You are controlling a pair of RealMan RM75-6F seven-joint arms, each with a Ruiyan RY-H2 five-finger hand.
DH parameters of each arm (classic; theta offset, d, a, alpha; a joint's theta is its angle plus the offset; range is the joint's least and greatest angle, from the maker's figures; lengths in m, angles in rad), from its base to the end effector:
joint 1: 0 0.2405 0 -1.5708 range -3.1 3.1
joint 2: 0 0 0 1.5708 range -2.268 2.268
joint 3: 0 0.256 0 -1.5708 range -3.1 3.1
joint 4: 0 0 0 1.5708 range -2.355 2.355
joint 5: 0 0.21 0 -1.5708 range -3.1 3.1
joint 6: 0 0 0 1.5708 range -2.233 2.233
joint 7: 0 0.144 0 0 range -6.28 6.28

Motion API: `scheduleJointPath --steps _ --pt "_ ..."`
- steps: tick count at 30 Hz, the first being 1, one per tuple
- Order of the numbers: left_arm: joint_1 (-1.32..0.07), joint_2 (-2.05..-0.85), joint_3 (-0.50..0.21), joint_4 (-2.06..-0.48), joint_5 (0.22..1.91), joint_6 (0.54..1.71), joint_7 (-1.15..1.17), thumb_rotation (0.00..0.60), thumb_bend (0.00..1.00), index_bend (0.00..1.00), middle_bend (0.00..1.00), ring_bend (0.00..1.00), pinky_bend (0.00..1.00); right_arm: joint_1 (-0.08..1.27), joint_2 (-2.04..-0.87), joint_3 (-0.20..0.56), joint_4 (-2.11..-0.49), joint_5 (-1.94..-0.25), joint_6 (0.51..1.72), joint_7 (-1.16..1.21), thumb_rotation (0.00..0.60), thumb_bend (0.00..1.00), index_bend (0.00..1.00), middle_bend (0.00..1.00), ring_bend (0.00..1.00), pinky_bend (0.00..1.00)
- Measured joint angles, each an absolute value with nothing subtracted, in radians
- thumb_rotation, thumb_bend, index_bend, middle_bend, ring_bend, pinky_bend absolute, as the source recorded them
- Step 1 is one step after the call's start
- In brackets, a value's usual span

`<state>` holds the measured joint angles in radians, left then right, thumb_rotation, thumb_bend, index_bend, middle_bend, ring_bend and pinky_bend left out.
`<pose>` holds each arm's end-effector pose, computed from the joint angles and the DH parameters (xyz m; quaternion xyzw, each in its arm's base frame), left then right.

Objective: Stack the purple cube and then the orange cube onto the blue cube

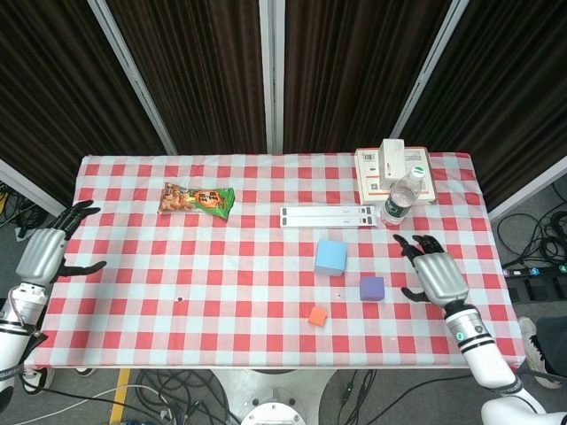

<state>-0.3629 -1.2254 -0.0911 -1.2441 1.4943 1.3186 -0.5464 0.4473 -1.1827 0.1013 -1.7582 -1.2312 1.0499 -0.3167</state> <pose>-0.3153 0.2902 0.1542 -0.5861 -0.4352 -0.4983 0.4678 -0.2333 -0.2738 0.0820 0.7171 -0.4015 0.3096 0.4782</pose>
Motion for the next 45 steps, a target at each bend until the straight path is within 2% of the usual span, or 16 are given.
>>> scheduleJointPath --steps 10,31,45 --pt "-0.345 -1.226 -0.085 -1.215 1.498 1.334 -0.588 0.600 0.03 0.24 0.22 0.16 0.29 0.514 -1.295 0.063 -1.634 -1.295 0.977 -0.350 0.600 0.12 0.10 0.30 0.10 0.09" --pt "-0.347 -1.252 -0.085 -1.143 1.491 1.310 -0.638 0.600 0.06 0.24 0.22 0.16 0.29 0.547 -1.356 0.043 -1.588 -1.230 0.937 -0.416 0.600 0.12 0.10 0.30 0.10 0.09" --pt "-0.346 -1.259 -0.085 -1.109 1.488 1.303 -0.668 0.600 0.06 0.24 0.22 0.16 0.29 0.559 -1.414 0.050 -1.539 -1.227 0.953 -0.419 0.600 0.15 0.11 0.44 0.18 0.09"
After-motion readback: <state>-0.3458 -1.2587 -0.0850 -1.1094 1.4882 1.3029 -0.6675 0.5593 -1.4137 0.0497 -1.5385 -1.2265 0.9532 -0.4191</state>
